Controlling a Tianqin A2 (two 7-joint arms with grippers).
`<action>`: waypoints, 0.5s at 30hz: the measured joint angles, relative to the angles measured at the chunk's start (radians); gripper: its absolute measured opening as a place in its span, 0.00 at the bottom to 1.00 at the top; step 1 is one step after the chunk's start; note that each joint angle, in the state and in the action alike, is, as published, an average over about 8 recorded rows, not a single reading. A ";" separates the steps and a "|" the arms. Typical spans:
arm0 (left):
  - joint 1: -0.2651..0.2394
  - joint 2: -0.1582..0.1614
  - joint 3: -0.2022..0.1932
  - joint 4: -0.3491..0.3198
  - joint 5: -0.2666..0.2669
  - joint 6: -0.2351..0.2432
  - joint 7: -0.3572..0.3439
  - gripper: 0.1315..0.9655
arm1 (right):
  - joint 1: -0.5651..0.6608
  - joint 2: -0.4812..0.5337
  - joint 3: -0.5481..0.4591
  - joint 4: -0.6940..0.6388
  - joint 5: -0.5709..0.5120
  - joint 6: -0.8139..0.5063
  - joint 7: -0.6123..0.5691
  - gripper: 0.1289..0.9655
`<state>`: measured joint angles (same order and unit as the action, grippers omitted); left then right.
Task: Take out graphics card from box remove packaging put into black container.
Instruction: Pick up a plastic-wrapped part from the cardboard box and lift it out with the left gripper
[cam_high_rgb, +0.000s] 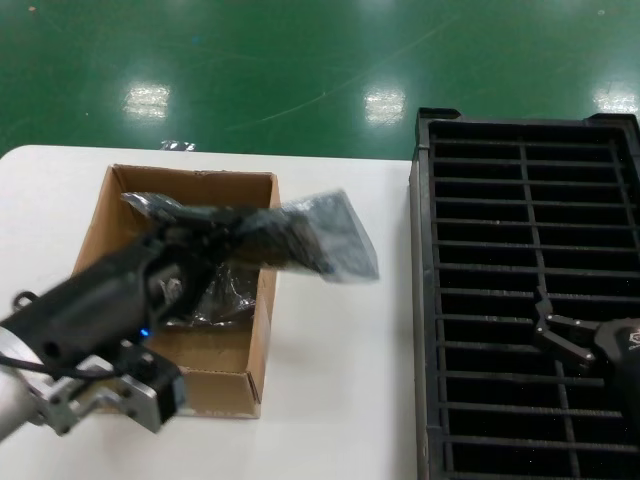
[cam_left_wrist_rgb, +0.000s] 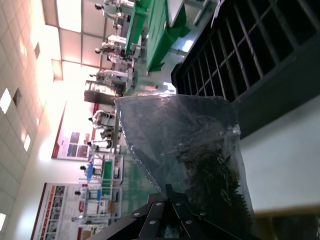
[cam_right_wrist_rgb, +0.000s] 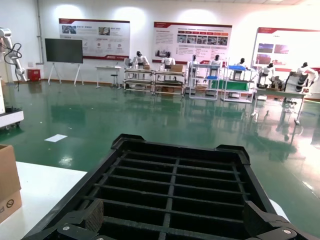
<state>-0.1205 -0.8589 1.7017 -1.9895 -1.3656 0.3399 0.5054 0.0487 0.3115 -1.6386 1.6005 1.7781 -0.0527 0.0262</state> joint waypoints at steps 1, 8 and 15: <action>0.000 0.008 0.010 0.001 -0.001 -0.001 0.006 0.01 | 0.000 0.000 0.000 0.000 0.000 0.000 0.000 1.00; -0.031 0.075 0.083 0.029 0.003 0.001 0.033 0.01 | 0.000 0.000 0.000 0.000 0.000 0.000 0.000 1.00; -0.061 0.112 0.117 0.041 0.020 0.011 0.032 0.01 | 0.000 0.000 0.000 0.000 0.000 0.000 0.000 1.00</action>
<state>-0.1811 -0.7466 1.8186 -1.9490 -1.3456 0.3508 0.5370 0.0487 0.3115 -1.6386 1.6005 1.7781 -0.0527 0.0262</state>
